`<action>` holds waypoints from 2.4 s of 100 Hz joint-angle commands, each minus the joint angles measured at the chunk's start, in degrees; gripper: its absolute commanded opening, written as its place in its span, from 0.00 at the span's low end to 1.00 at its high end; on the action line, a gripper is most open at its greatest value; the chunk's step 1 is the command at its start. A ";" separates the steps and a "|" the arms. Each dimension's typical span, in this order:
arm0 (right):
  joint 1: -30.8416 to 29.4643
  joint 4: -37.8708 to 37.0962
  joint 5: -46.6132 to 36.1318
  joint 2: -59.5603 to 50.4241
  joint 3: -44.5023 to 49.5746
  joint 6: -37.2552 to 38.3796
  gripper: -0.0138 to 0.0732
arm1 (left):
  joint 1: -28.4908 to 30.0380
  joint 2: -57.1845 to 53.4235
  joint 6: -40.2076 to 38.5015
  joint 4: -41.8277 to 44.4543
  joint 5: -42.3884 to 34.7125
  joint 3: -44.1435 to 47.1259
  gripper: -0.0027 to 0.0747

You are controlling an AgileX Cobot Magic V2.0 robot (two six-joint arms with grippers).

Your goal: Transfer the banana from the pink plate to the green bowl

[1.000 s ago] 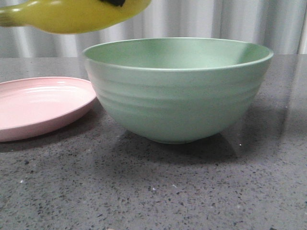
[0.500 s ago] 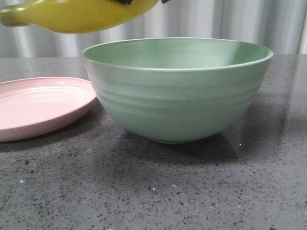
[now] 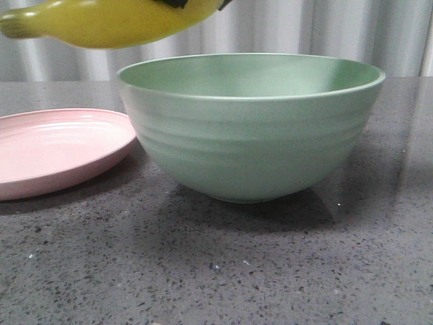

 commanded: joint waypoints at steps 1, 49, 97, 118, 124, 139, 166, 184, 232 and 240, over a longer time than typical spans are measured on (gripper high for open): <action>0.13 0.03 -2.87 -1.72 -1.90 -1.45 0.08 | -0.62 -1.26 0.37 -1.78 -4.88 -2.15 0.53; -9.66 -14.87 -5.24 -4.51 -1.78 -1.59 0.08 | -0.41 -2.98 0.37 -1.44 -6.76 -2.37 0.56; -9.44 -15.77 -3.62 -1.73 -1.78 -3.70 0.64 | -0.41 -2.98 0.37 -1.44 -8.42 -2.37 0.56; -9.44 -15.77 -3.39 -1.73 -1.78 -3.85 0.64 | -0.41 -2.98 0.37 -1.44 -9.86 -2.37 0.56; -9.44 -16.24 -3.18 -2.11 -1.78 -3.85 0.64 | -0.41 -2.98 0.37 -1.44 -9.95 -2.37 0.56; -9.44 -21.22 -1.32 -4.59 -1.78 -4.12 0.54 | -0.41 -3.33 0.37 -0.79 -9.81 -2.37 0.49; -9.44 -27.81 3.38 -11.34 -1.16 -4.56 0.08 | -0.41 -7.79 0.37 1.54 -11.60 -1.57 0.06; -9.44 -28.03 -2.84 -18.89 4.74 -8.46 0.08 | -0.41 -13.25 0.37 1.97 -12.91 0.26 0.01; -9.44 -31.35 -17.64 -46.12 31.09 -8.61 0.08 | -0.41 -37.35 0.37 4.35 -25.69 22.32 0.01; -9.44 -31.35 -20.12 -49.90 35.48 -8.61 0.08 | -0.41 -41.91 0.37 4.35 -27.75 27.40 0.01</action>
